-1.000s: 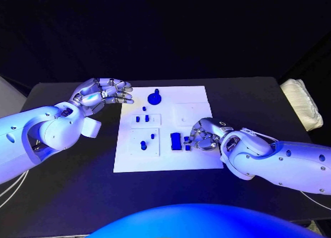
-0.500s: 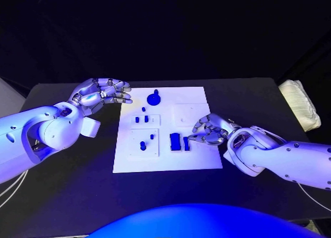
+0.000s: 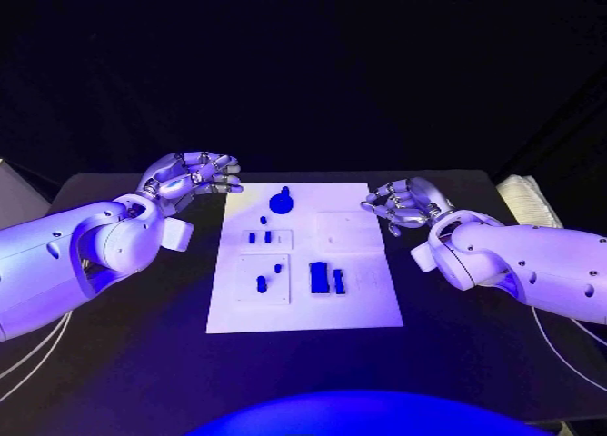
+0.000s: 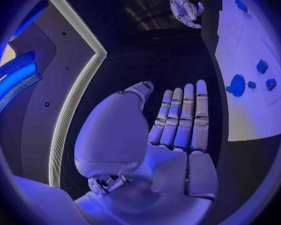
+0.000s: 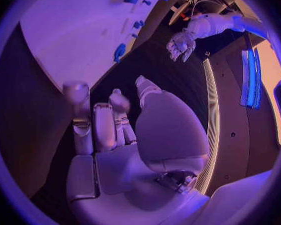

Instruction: Assemble the parts on the task board

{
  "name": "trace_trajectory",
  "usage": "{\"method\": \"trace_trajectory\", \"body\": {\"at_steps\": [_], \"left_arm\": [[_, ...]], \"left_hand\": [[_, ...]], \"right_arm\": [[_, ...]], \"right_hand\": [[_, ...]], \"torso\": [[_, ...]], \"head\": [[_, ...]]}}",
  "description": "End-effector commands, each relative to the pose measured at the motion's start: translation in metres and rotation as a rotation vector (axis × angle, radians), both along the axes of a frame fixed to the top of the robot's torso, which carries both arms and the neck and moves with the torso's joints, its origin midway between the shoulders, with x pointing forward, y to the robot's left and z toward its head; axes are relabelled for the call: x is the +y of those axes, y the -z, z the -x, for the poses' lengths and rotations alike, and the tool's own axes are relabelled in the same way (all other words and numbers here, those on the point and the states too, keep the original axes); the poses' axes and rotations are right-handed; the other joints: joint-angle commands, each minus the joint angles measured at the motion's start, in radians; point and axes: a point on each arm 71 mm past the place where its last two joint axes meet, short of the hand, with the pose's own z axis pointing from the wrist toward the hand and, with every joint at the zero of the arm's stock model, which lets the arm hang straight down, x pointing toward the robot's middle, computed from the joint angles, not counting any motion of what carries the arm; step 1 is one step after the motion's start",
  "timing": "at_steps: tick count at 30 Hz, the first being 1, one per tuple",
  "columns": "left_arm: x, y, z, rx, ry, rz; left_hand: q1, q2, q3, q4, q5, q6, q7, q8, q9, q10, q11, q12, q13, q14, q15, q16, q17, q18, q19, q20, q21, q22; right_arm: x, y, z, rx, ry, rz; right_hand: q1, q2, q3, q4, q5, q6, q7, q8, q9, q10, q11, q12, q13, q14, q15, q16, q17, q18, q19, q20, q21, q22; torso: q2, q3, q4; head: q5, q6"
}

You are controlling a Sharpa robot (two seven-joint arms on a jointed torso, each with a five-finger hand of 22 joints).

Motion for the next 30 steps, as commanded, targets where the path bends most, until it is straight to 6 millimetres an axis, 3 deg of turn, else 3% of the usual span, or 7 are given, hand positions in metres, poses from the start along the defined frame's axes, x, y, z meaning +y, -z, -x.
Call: {"method": "trace_trajectory", "body": {"at_steps": [1,11,12,16,21,22,30], "left_arm": [[0.007,0.000,-0.011,-0.023,-0.095,0.055],[0.023,0.007,-0.031,-0.061,-0.239,0.056],[0.018,0.009,-0.029,-0.018,-0.176,0.033],[0.015,0.010,-0.027,-0.017,-0.183,0.031],[0.005,0.014,-0.020,-0.015,-0.214,0.022],[0.002,0.015,-0.017,-0.014,-0.223,0.019],[-0.028,0.025,0.011,-0.007,-0.319,-0.016]], "left_hand": [[0.014,-0.003,0.001,0.005,0.002,-0.010,-0.001,0.003,-0.002,0.004,-0.003,0.007,0.000,-0.002,-0.004,0.004,0.001,0.012,0.007,0.001,-0.008,-0.002],[0.047,-0.003,-0.012,0.023,0.001,-0.066,-0.002,-0.028,-0.039,-0.029,0.014,-0.032,-0.009,-0.044,0.019,-0.094,-0.029,0.009,-0.045,0.027,-0.092,-0.047],[-0.388,0.147,-0.330,-0.254,-0.285,-0.847,-0.216,-0.319,-0.301,-0.958,-0.171,-0.238,-0.073,-0.886,-0.133,-0.445,-0.371,-0.169,-0.924,-0.234,-0.331,-0.156],[-0.481,0.147,-0.330,-0.254,-0.285,-0.847,-0.216,-0.319,-0.301,-0.958,-0.171,-0.238,-0.073,-0.886,-0.133,-0.445,-0.371,-0.169,-0.924,-0.234,-0.331,-0.156],[-0.655,0.147,-0.330,-0.254,-0.285,-0.847,-0.216,-0.319,-0.301,-0.958,-0.171,-0.238,-0.073,-0.886,-0.133,-0.445,-0.371,-0.169,-0.924,-0.234,-0.331,-0.156],[-1.377,0.147,-0.330,-0.254,-0.285,-0.847,-0.216,-0.319,-0.301,-0.958,-0.171,-0.238,-0.073,-0.886,-0.133,-0.445,-0.371,-0.169,-0.924,-0.234,-0.331,-0.156],[-1.377,0.147,-0.330,-0.254,-0.285,-0.847,-0.216,-0.319,-0.301,-0.958,-0.171,-0.238,-0.073,-0.886,-0.133,-0.445,-0.371,-0.169,-0.924,-0.234,-0.331,-0.156]], "right_arm": [[-0.002,-0.002,-0.014,0.010,0.016,-0.189],[0.003,-0.003,-0.040,0.006,0.022,-0.316],[-0.002,-0.002,-0.038,0.005,0.062,-0.213],[0.003,-0.003,-0.037,0.000,0.065,-0.235],[0.025,-0.007,-0.028,-0.021,0.083,-0.332],[0.030,-0.008,-0.025,-0.025,0.089,-0.357],[0.069,-0.021,-0.004,-0.042,0.142,-0.533]], "right_hand": [[0.034,0.003,0.006,0.001,-0.008,-0.008,0.010,-0.001,0.004,-0.105,0.002,-0.199,-0.136,-0.071,0.008,-0.172,-0.147,0.021,-0.046,0.008,-0.207,-0.111],[0.076,-0.008,0.115,-0.001,-0.038,-0.003,0.055,-0.081,-0.052,-0.111,0.068,-0.653,-0.740,-0.315,0.086,-0.839,-0.524,0.018,-0.220,0.094,-0.439,-0.558],[-0.340,0.153,-0.166,-0.283,-0.171,-0.906,-0.130,-0.321,-0.384,-0.436,-0.054,-0.807,-1.195,-0.630,0.023,-1.225,-1.168,-0.163,-0.539,-0.078,-0.502,-1.210],[-0.429,0.153,-0.166,-0.283,-0.171,-0.906,-0.130,-0.321,-0.384,-1.198,-0.054,-0.807,-1.195,-1.409,0.023,-1.225,-1.168,-0.163,-1.334,-0.078,-0.502,-1.210],[-1.289,0.153,-0.166,-0.283,-0.171,-0.906,-0.130,-0.321,-0.384,-1.198,-0.054,-0.807,-1.195,-1.409,0.023,-1.225,-1.168,-0.163,-1.334,-0.078,-0.502,-1.210],[-1.289,0.153,-0.166,-0.283,-0.171,-0.906,-0.130,-0.321,-0.384,-1.198,-0.054,-0.807,-1.195,-1.409,0.023,-1.225,-1.168,-0.163,-1.334,-0.078,-0.502,-1.210],[-1.289,0.153,-0.166,-0.283,-0.171,-0.906,-0.130,-0.321,-0.384,-1.198,-0.054,-0.807,-1.195,-1.409,0.023,-1.225,-1.168,-0.163,-1.334,-0.078,-0.502,-1.210]], "torso": [[-0.016,-0.0049,-0.0077],[-0.033,0.0050,0.0000],[-0.027,0.0010,-0.0045],[-0.030,0.0035,-0.0067],[-0.045,0.0151,-0.0168],[-0.049,0.0183,-0.0196],[-0.078,0.0413,-0.0396]], "head": [[0.007,0.037],[0.034,0.090],[0.031,0.079],[0.034,0.087],[0.046,0.125],[0.049,0.136],[0.072,0.211]]}}
